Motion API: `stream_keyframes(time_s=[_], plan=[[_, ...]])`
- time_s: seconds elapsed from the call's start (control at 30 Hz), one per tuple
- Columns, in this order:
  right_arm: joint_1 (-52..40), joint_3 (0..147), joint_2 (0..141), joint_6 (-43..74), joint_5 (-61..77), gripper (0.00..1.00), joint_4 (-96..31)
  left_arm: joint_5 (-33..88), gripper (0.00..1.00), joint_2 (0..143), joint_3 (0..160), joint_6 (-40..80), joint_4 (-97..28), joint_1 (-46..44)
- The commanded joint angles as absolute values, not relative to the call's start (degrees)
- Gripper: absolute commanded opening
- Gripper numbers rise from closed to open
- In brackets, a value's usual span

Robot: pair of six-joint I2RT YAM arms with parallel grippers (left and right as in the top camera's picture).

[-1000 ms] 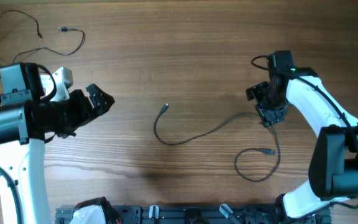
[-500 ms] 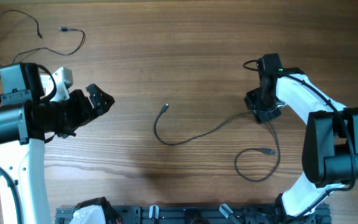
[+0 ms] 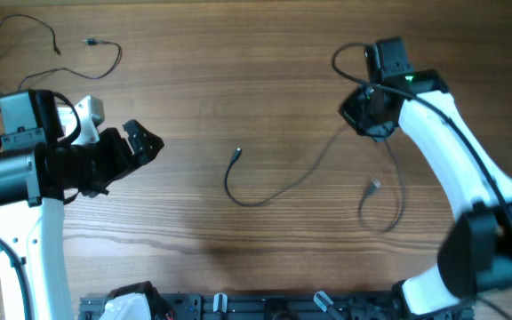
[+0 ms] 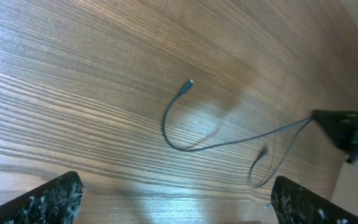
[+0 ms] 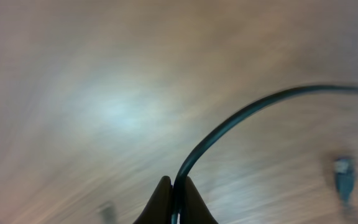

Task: Untangle cables
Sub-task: 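Descend the right gripper onto the last cable and grasp it, then lift the cable with the right gripper toward the left gripper at center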

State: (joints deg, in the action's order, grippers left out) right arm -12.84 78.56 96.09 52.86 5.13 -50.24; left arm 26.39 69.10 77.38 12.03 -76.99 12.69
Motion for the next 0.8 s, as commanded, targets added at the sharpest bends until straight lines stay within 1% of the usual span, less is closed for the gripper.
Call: stream_keyframes(time_s=[0.0, 0.03, 0.13, 0.17, 0.23, 0.3, 0.47, 0.77], plan=[[-20.01, 80.55, 87.61, 51.00, 5.76, 0.04, -45.23, 26.06, 1.00, 69.17, 77.47, 10.70, -76.97, 12.64], [-22.74, 80.55, 85.34, 51.00, 4.62, 0.04, -42.63, 26.04, 1.00, 69.17, 77.47, 10.70, -76.97, 12.64], [-26.46, 80.58, 81.65, 51.22, 4.43, 0.04, -38.28, 26.04, 1.00, 69.17, 77.47, 10.70, -76.97, 12.64], [-26.94, 80.58, 81.19, 51.22, 5.65, 0.04, -37.43, 26.04, 1.00, 69.17, 77.47, 10.70, -76.97, 12.64], [-27.97, 80.58, 81.21, 51.22, 13.61, 0.04, -34.02, 26.06, 1.00, 69.17, 77.47, 10.70, -76.97, 12.64], [-29.34, 80.58, 81.23, 51.22, 17.50, 0.04, -31.92, 26.04, 1.00, 69.17, 77.47, 10.70, -76.97, 12.64], [-34.85, 80.58, 81.25, 50.96, 18.04, 0.04, -28.73, 26.04, 1.00, 69.17, 77.47, 10.70, -76.97, 12.64], [-35.62, 80.55, 81.25, 49.21, 17.67, 0.04, -28.34, 26.04, 1.00, 69.17, 77.47, 10.70, -76.97, 12.64]])
